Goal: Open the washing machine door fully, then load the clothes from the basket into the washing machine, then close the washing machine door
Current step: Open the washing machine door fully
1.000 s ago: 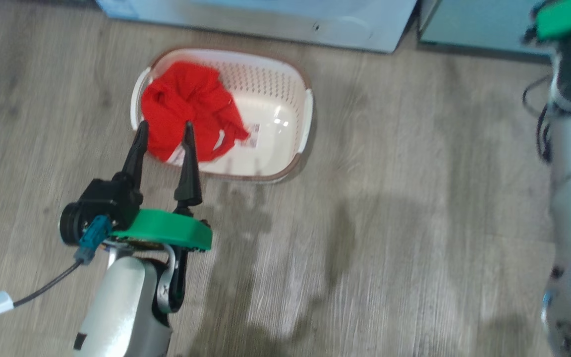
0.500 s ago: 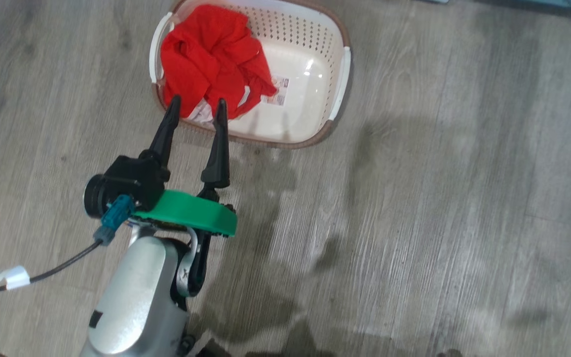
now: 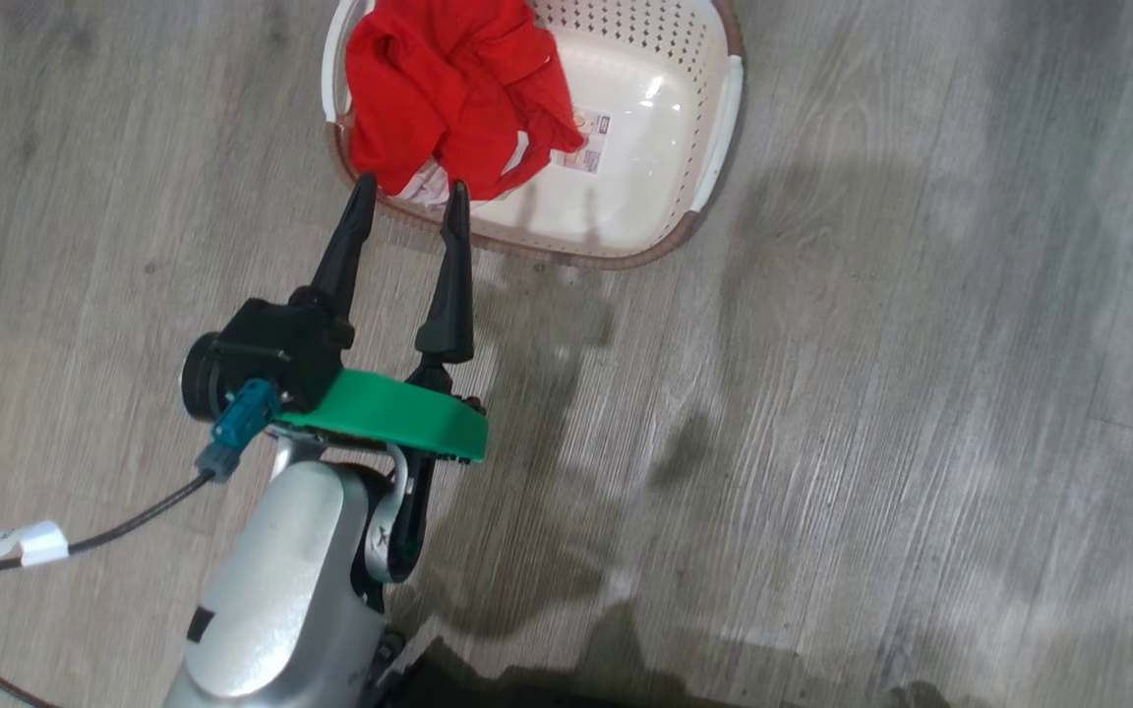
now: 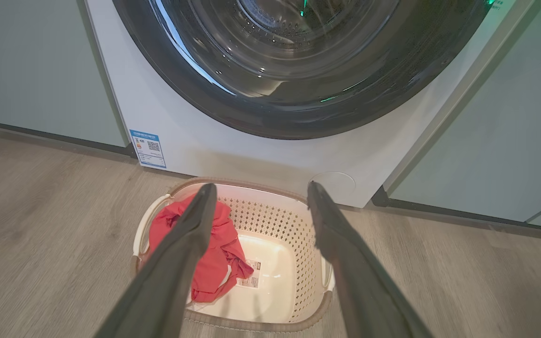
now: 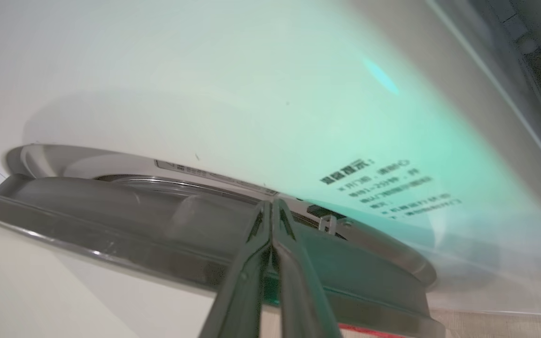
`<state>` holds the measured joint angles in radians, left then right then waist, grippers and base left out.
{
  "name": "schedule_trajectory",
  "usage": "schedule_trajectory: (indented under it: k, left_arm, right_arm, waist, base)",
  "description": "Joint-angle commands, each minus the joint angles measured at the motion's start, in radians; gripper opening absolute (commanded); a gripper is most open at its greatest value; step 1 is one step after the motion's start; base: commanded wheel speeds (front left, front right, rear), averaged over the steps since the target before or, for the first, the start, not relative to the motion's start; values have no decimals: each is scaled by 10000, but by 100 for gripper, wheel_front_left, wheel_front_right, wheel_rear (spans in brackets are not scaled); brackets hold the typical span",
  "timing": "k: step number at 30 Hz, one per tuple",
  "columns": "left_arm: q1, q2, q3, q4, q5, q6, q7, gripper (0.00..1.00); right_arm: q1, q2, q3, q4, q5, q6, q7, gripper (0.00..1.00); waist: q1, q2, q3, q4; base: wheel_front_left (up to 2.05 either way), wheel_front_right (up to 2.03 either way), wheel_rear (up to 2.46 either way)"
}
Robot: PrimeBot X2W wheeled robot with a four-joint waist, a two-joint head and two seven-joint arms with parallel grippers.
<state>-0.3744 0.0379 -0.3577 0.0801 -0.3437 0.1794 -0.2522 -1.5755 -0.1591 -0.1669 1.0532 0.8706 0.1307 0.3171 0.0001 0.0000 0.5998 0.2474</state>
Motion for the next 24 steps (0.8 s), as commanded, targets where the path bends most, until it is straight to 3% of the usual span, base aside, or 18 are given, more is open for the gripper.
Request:
schedule_trajectory:
  k: [1, 14, 24]
  left_arm:
    - [-136, 123, 207, -343, -64, 76, -95, 100]
    - [-54, 123, 26, -342, -270, 229, -95, 100]
    - [49, 123, 44, -269, -307, 249, -95, 100]
  right_arm:
    - [-681, 202, 70, -268, -100, 0, 123, 0]
    - [-1463, 318, 169, 333, 461, 0, 805, 0]
    - [-963, 166, 363, 368, 840, 0, 1401, 0]
  waist:
    - [-1, 0, 57, 57]
    - [-1, 0, 200, 269]
    - [-1, 0, -86, 265]
  base:
    - [0, 0, 0]
    - [0, 0, 0]
    - [0, 0, 0]
